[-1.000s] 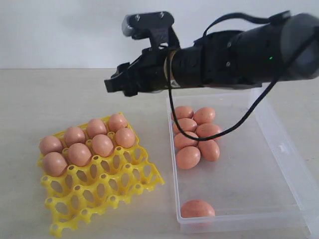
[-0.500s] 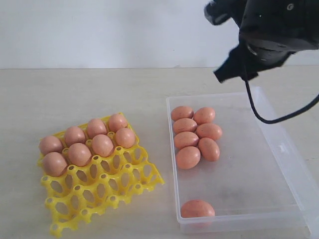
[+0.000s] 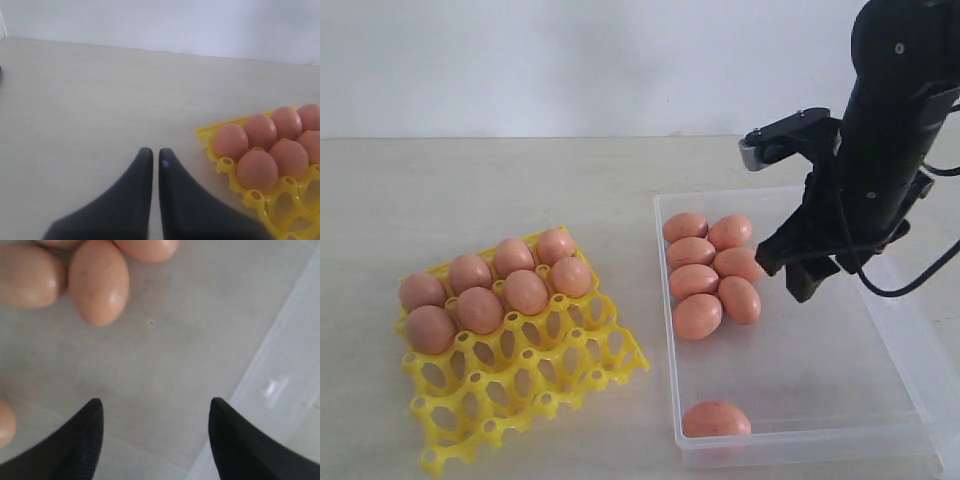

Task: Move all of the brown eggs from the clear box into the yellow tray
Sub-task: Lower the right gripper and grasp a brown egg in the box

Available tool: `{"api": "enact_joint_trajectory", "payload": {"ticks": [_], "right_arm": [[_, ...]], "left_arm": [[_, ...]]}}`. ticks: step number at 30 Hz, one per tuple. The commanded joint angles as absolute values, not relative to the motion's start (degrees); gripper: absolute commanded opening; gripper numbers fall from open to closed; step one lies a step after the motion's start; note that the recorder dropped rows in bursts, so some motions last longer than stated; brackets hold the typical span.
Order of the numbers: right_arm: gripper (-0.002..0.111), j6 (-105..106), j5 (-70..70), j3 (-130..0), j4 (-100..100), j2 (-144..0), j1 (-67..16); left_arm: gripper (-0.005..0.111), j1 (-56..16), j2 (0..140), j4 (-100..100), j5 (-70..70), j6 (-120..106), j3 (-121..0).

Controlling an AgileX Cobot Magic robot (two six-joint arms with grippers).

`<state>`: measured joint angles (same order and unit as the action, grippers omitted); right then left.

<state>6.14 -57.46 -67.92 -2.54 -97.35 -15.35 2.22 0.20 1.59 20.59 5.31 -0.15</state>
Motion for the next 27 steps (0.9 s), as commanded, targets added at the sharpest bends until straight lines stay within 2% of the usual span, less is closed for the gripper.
{"api": "enact_joint_trajectory", "payload": {"ticks": [1, 10, 16, 27], "right_arm": [[0.054, 8.87, -50.63, -67.98, 1.42, -100.54, -14.82], [0.054, 11.49, -42.38, -67.98, 4.64, -105.02, -14.82], [0.054, 21.76, -41.24, -68.09, 13.63, -107.25, -14.82], [0.054, 22.18, -36.52, -68.09, 14.89, -112.59, -14.82]], "left_arm": [[0.004, 2.4, 0.0, 1.46, 20.37, 5.04, 0.0], [0.004, 2.4, 0.0, 1.46, 20.37, 5.04, 0.0], [0.004, 2.4, 0.0, 1.46, 20.37, 5.04, 0.0], [0.004, 2.4, 0.0, 1.46, 20.37, 5.04, 0.0]]}}
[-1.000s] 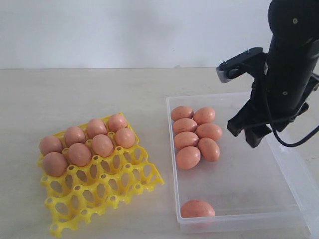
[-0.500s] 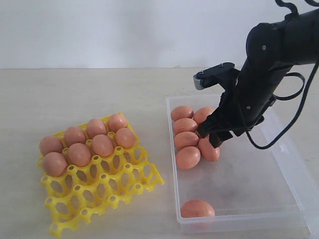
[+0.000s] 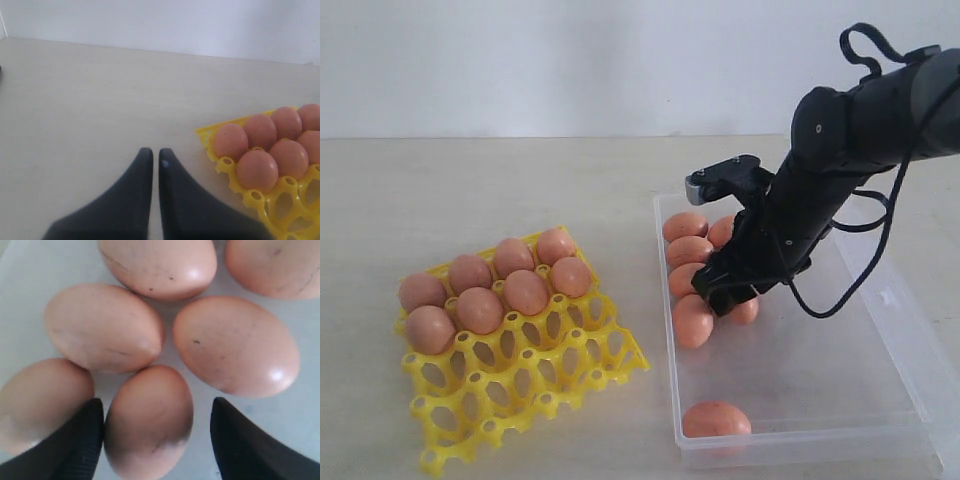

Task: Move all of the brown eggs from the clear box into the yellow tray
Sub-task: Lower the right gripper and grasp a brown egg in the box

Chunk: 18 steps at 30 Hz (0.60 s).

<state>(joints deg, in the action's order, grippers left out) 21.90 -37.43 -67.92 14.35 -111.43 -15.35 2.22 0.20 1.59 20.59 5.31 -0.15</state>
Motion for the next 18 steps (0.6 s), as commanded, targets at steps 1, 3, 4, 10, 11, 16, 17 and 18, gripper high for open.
{"api": "enact_joint_trajectory", "payload": {"ticks": [1, 3, 4, 10, 11, 16, 17, 18], "right_arm": [[0.054, 22.18, -36.24, -68.09, 14.89, -112.72, -14.82], [0.049, 22.18, -36.13, -68.09, 14.89, -112.72, -14.82], [0.041, 22.18, -36.13, -68.09, 14.89, -112.72, -14.82], [0.0, 21.67, -36.58, -68.09, 14.89, -112.72, -14.82], [0.0, 21.67, -36.58, -68.09, 14.89, -112.72, -14.82], [0.0, 21.67, -36.58, -68.09, 14.77, -112.72, -14.82], [0.0, 21.67, -36.58, -68.09, 14.77, -112.72, -14.82], [0.0, 21.67, -36.58, -68.09, 14.77, -112.72, -14.82]], "left_arm": [[0.004, 2.4, 0.0, 1.46, 20.37, 5.04, 0.0], [0.004, 2.4, 0.0, 1.46, 20.37, 5.04, 0.0], [0.004, 2.4, 0.0, 1.46, 20.37, 5.04, 0.0], [0.004, 2.4, 0.0, 1.46, 20.37, 5.04, 0.0], [0.004, 2.4, 0.0, 1.46, 20.37, 5.04, 0.0], [0.004, 2.4, 0.0, 1.46, 20.37, 5.04, 0.0], [0.004, 2.4, 0.0, 1.46, 20.37, 5.04, 0.0], [0.004, 2.4, 0.0, 1.46, 20.37, 5.04, 0.0]]}}
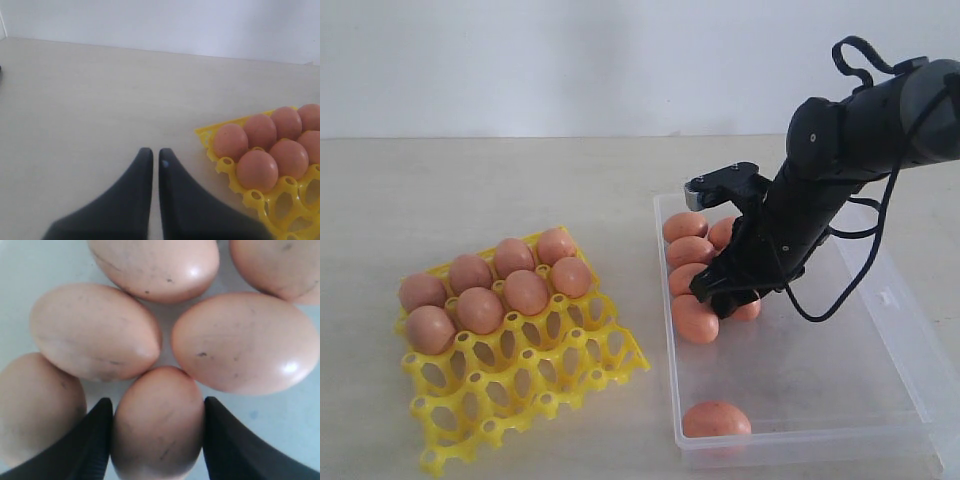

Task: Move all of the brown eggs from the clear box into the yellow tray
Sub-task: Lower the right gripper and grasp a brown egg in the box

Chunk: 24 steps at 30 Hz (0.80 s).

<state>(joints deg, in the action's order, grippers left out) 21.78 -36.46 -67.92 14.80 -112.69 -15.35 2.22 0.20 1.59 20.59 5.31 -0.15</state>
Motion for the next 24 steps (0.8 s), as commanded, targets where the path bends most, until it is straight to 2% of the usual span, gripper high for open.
{"api": "enact_joint_trajectory", "payload": {"ticks": [1, 16, 24], "right_arm": [[0.0, 21.67, -36.58, -68.09, 14.77, -112.72, -14.82], [0.0, 21.55, -37.26, -68.09, 13.25, -112.06, -14.82], [0.0, 21.55, -36.39, -68.09, 13.25, -104.07, -14.82]], "left_arm": [[0.004, 2.4, 0.0, 1.46, 20.37, 5.04, 0.0], [0.004, 2.4, 0.0, 1.46, 20.37, 5.04, 0.0], [0.004, 2.4, 0.0, 1.46, 20.37, 5.04, 0.0]]}}
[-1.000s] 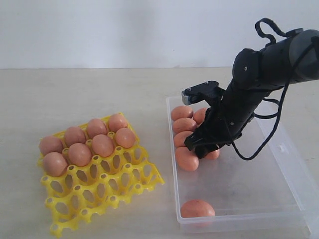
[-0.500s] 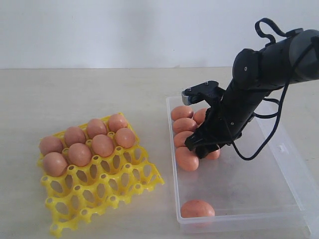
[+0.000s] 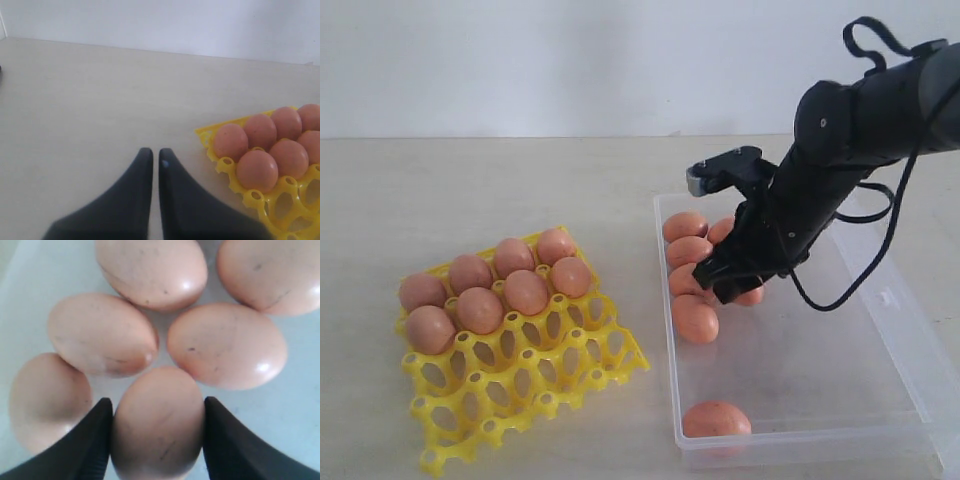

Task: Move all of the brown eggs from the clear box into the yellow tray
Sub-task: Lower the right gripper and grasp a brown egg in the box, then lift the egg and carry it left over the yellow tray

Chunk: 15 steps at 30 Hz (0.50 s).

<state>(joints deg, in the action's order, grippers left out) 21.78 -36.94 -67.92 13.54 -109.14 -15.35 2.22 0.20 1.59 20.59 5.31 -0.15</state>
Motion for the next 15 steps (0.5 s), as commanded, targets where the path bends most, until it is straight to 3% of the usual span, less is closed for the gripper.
{"api": "enact_joint_trajectory", "payload": {"ticks": [1, 15], "right_arm": [[0.0, 21.19, -36.39, -68.09, 13.25, -102.46, -14.82], [0.0, 22.36, -37.46, -67.99, 24.79, -81.43, -14.92]], "left_arm": [[0.004, 2.4, 0.0, 1.46, 20.37, 5.04, 0.0], [0.004, 2.4, 0.0, 1.46, 20.37, 5.04, 0.0]]}}
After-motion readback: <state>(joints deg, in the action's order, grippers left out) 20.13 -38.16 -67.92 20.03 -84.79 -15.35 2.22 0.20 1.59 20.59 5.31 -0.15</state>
